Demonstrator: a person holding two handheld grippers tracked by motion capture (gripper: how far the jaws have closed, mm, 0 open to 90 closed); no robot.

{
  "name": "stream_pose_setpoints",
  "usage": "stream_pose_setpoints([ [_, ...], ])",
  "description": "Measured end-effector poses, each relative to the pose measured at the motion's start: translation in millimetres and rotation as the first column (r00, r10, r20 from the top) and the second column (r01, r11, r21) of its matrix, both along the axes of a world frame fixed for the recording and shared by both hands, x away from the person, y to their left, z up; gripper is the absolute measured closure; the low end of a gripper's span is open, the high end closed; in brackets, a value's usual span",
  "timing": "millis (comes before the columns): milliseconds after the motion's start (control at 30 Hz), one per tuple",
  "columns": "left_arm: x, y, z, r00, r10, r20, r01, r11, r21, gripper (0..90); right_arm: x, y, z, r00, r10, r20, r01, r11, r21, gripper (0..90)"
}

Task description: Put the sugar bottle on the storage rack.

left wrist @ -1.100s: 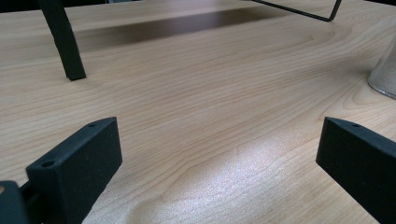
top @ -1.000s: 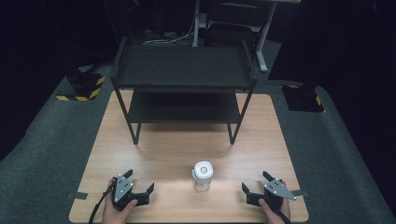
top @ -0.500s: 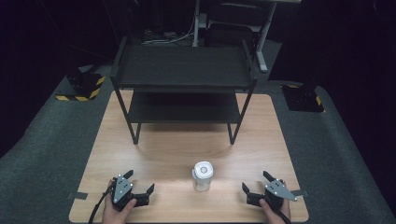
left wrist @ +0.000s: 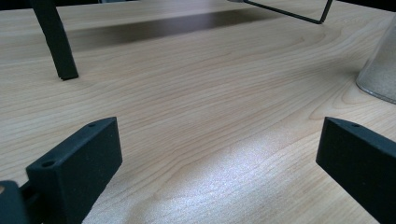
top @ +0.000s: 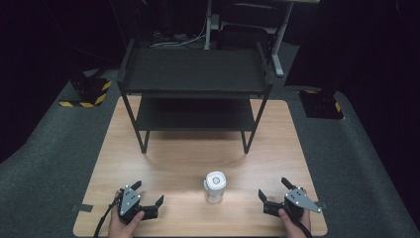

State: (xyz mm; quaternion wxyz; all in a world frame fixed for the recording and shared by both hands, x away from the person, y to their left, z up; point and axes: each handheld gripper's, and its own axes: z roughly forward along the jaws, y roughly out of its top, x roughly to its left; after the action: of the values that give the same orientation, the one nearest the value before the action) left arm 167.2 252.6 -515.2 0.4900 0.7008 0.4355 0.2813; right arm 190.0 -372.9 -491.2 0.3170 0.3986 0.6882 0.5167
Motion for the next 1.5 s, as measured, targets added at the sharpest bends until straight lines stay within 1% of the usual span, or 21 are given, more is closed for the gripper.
stream_pose_setpoints([
  [100,0.3,0.4,0.2,1.0,-0.001,-0.002,0.001,1.0,-0.001,0.5,-0.7,1.1,9.9,0.9999,-0.003,0.014,0.003,1.0,-0.003,0.2],
  [167,0.3,0.7,0.2,1.0,-0.001,-0.003,0.001,1.0,-0.003,0.5,-0.7,0.5,15.8,0.9998,-0.005,0.02,0.004,0.9998,0.018,0.2],
  [233,0.6,1.1,0.2,1.0,-0.002,-0.004,0.002,1.0,-0.004,0.5,-1.6,2.3,26.2,0.9993,-0.003,0.038,0.003,0.9999,0.011,0.1],
  [267,0.6,1.1,0.2,1.0,-0.002,-0.004,0.002,1.0,-0.004,0.5,-1.6,2.3,26.2,0.9993,-0.003,0.038,0.003,0.9999,0.011,0.1],
  [333,0.7,1.3,0.2,1.0,-0.003,-0.004,0.003,1.0,-0.005,0.5,-1.9,5.2,35.6,0.9989,0.007,0.046,-0.008,0.9999,0.014,0.0],
  [367,0.7,1.4,0.2,1.0,-0.003,-0.004,0.003,1.0,-0.005,0.5,-1.9,5.2,35.6,0.9989,0.007,0.046,-0.008,0.9999,0.014,0.0],
  [467,0.6,1.5,0.1,1.0,-0.004,-0.004,0.004,1.0,-0.005,0.5,-3.4,10.8,42.3,0.9981,0.026,0.056,-0.027,0.9995,0.016,0.0],
  [500,0.7,1.7,0.1,1.0,-0.005,-0.004,0.005,1.0,-0.006,0.5,-4.7,16.1,44.7,0.997,0.045,0.063,-0.047,0.9987,0.02,0.0],
  [567,0.7,1.7,0.0,1.0,-0.005,-0.004,0.005,1.0,-0.006,0.5,-5.3,19.1,45.6,0.9963,0.056,0.065,-0.058,0.9981,0.021,0.0],
  [600,0.9,2.0,0.1,1.0,-0.006,-0.004,0.006,1.0,-0.007,0.5,-6.2,26.1,46.0,0.9944,0.08,0.069,-0.082,0.9964,0.023,0.0],
  [633,0.9,2.0,0.1,1.0,-0.006,-0.004,0.006,1.0,-0.007,0.5,-6.2,26.1,46.0,0.9944,0.08,0.069,-0.082,0.9964,0.023,0.0],
  [733,1.0,2.3,-0.1,1.0,-0.008,-0.005,0.008,0.9999,-0.009,0.5,-6.4,38.0,44.3,0.9913,0.116,0.063,-0.118,0.9926,0.03,0.0],
  [933,1.0,2.6,-0.2,1.0,-0.009,-0.004,0.009,0.9999,-0.01,0.5,-3.7,63.0,32.8,0.981,0.189,0.044,-0.19,0.9809,0.038,0.1],
  [1100,1.2,3.1,-0.2,0.9999,-0.011,-0.005,0.011,0.9999,-0.011,0.5,-0.6,81.4,23.6,0.9721,0.232,0.035,-0.233,0.9721,0.029,0.3],
  [1167,1.4,3.4,-0.2,0.9999,-0.012,-0.006,0.012,0.9998,-0.012,0.5,2.2,92.4,18.7,0.968,0.249,0.032,-0.25,0.9678,0.03,0.3],
  [1200,1.4,3.4,-0.2,0.9999,-0.012,-0.006,0.012,0.9998,-0.012,0.5,2.2,92.4,18.7,0.968,0.249,0.032,-0.25,0.9678,0.03,0.3],
  [1233,1.4,3.5,-0.2,0.9999,-0.013,-0.006,0.013,0.9998,-0.012,0.5,4.0,99.6,15.2,0.9667,0.254,0.033,-0.255,0.9668,0.022,0.3],
  [1267,1.4,3.5,-0.2,0.9999,-0.013,-0.006,0.013,0.9998,-0.012,0.5,4.0,99.6,15.2,0.9667,0.254,0.033,-0.255,0.9668,0.022,0.3],
  [1367,1.3,3.7,-0.4,0.9999,-0.013,-0.005,0.013,0.9998,-0.014,0.5,6.5,111.5,9.4,0.9684,0.248,0.021,-0.249,0.9683,0.021,0.5],
  [1433,1.3,4.0,-0.4,0.9999,-0.014,-0.005,0.014,0.9998,-0.014,0.5,8.6,115.7,5.0,0.9685,0.249,0.015,-0.249,0.968,0.033,0.5],
  [1500,1.2,4.1,-0.5,0.9999,-0.015,-0.005,0.015,0.9998,-0.014,0.5,9.1,122.4,-1.3,0.9719,0.235,0.018,-0.235,0.9714,0.033,3.0],
])
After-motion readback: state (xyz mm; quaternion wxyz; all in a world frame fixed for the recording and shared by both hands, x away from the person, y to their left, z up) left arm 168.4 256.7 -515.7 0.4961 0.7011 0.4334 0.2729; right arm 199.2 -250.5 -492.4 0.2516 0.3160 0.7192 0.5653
